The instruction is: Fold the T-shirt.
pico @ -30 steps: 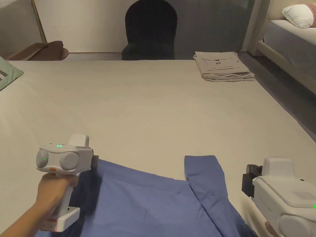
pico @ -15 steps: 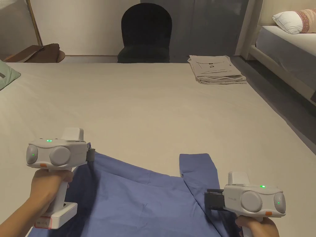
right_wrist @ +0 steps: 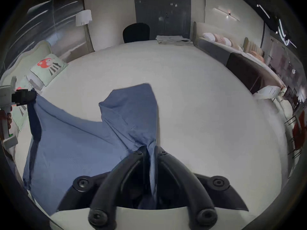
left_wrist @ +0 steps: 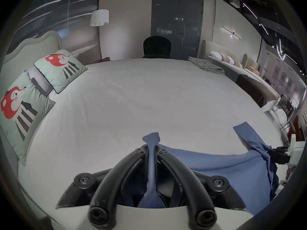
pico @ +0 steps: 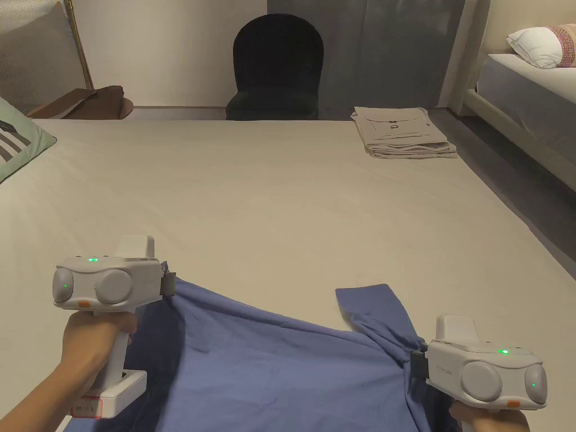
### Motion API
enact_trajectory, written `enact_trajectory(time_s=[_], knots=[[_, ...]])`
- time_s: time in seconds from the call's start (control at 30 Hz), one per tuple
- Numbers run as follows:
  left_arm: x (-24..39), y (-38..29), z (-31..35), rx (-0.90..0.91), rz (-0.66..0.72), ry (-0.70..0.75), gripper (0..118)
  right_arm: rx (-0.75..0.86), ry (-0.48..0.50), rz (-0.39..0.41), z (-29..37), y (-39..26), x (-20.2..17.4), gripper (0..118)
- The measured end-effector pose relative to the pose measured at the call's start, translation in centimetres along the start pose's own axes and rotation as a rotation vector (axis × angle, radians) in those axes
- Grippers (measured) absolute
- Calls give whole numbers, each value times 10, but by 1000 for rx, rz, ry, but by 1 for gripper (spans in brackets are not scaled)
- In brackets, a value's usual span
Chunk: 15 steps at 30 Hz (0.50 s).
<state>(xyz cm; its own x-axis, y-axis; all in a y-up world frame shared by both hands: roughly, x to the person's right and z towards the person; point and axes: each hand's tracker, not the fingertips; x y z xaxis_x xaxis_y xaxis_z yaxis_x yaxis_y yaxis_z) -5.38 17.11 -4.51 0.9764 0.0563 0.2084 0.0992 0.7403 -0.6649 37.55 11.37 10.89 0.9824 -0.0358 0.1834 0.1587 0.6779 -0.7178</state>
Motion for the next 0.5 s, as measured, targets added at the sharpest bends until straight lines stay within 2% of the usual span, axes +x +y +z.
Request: enact_trajectory(time_s=[0.23, 0.4, 0.5], knots=[[-9, 7, 43, 109, 54, 4, 0, 196, 11, 87, 53, 31, -6, 4], [-24, 37, 89, 241, 142, -18, 0, 373, 25, 128, 95, 88, -17, 4], [-31, 66, 119, 335, 145, -16, 0, 466, 45, 139, 113, 129, -24, 4]])
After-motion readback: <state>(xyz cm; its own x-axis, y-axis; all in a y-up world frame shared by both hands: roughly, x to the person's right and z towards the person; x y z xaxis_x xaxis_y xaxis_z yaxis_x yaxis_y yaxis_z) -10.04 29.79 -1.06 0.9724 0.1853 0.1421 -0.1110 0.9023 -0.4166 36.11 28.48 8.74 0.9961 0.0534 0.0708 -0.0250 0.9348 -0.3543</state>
